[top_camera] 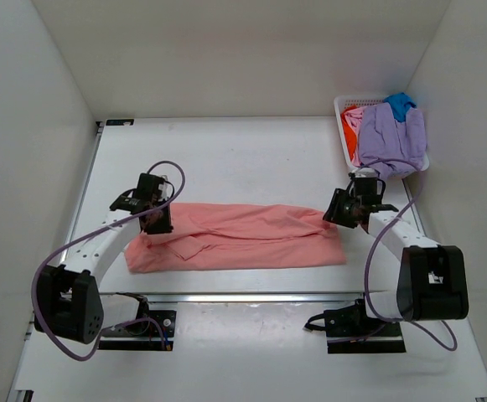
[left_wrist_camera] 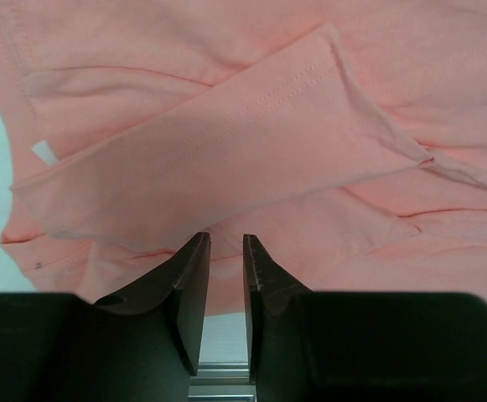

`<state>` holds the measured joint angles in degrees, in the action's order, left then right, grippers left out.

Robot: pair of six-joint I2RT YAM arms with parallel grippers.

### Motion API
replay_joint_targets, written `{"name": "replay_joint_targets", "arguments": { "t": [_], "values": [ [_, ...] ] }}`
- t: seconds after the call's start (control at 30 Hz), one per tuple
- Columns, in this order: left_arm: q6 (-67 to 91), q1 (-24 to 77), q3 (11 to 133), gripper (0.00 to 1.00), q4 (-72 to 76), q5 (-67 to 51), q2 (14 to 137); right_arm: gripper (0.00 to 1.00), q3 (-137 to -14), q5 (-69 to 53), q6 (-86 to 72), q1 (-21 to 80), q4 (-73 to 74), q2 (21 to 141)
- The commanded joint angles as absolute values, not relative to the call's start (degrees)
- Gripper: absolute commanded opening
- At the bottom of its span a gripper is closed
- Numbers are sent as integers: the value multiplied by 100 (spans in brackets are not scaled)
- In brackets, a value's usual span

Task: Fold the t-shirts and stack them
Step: Fold the other side of the tshirt into a rectangle

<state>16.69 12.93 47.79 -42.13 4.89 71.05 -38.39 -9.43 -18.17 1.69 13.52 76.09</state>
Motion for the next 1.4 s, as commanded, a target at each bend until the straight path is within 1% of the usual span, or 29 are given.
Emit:
{"name": "replay_joint_targets", "arguments": {
  "t": [0.0,0.1,0.17,0.23,0.3,0.33,0.57,0.67,0.8,0.87,0.97,1.03,1.2,1.37],
  "values": [
    [1828,1380,4641,34,-3991,308,7119,36,-4078,-1353,-1670,167,1081,7856],
    [1837,1336,4614,33,-3972,264,7120,33,-4105,-1494,-1678,219,1073,8033],
    [1837,1336,4614,34,-3929,246,7180,17,-4131,-1538,-1714,255,1046,8103],
    [1846,1345,4606,33,-3885,238,7190,7,-4183,-1433,-1740,237,1002,8156],
    [1837,1310,4579,33,-3885,255,7233,1,-4280,-1240,-1767,273,1037,8147],
    [1837,1370,4579,33,-3902,264,7277,0,-4385,-1222,-1697,264,1046,8156],
    [1881,1441,4526,33,-3753,220,7435,0,-4921,-993,-1433,53,1274,8156],
    [1872,1468,4526,33,-3753,185,7488,1,-5168,-1002,-1371,9,1414,8392],
    [1898,1512,4553,33,-3806,246,7567,18,-5466,-661,-1327,-106,1923,8675],
    [1898,1538,4544,33,-3805,264,7559,22,-5572,-380,-1319,-27,2074,8701],
    [1890,1521,4535,33,-3797,220,7576,24,-5511,-229,-1301,96,2118,8544],
    [1951,1564,4535,33,-3779,255,7594,26,-5441,-412,-1301,70,2135,8508],
    [2013,1652,4509,34,-3762,202,7602,26,-5178,-483,-1371,61,2285,8429],
    [2004,1635,4483,34,-3762,202,7585,28,-4782,-413,-1459,26,2066,8350]
  ]
}}
